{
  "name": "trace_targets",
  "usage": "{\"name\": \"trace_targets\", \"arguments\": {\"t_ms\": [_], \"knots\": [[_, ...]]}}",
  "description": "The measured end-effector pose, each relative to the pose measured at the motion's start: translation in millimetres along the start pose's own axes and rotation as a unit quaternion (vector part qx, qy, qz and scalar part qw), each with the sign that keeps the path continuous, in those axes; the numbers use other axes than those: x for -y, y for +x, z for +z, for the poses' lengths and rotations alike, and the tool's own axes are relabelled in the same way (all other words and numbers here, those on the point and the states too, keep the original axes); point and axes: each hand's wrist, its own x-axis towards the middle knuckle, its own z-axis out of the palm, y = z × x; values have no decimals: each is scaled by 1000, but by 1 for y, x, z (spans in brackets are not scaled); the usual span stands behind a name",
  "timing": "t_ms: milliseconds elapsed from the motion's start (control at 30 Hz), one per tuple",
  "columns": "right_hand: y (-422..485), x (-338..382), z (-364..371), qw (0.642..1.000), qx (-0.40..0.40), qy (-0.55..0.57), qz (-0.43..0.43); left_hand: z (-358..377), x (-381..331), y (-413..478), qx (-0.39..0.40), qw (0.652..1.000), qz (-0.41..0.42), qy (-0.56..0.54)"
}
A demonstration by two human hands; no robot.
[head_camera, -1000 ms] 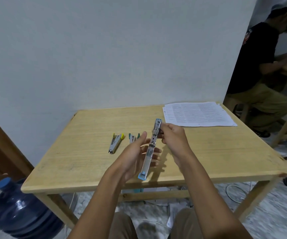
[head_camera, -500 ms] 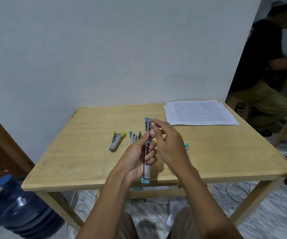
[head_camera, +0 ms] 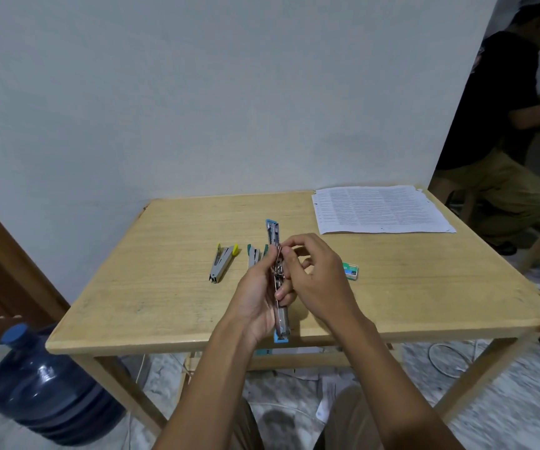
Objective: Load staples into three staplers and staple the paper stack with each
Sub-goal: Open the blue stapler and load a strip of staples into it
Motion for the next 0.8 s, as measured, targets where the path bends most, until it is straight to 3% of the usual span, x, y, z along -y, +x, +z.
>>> {"name": "trace_targets", "arguments": {"t_ms": [267,433,633,700,800], "knots": [[-14,-5,1,996,-32,8,-88,-5,-3,0,-18,999,-7,-29],[-11,-7,-2,998,0,25,-60,-4,-3,0,-29,998,-6,-49],[-22,-10,4,993,16,23,-117,-8,-12,7,-60,995,9,-85],[-23,-7,5,995,12,58,-83,-10,-10,8,-57,996,9,-74],[-15,1,11,970,-35,208,120,-12,-7,7,-55,998,14,-6]]}}
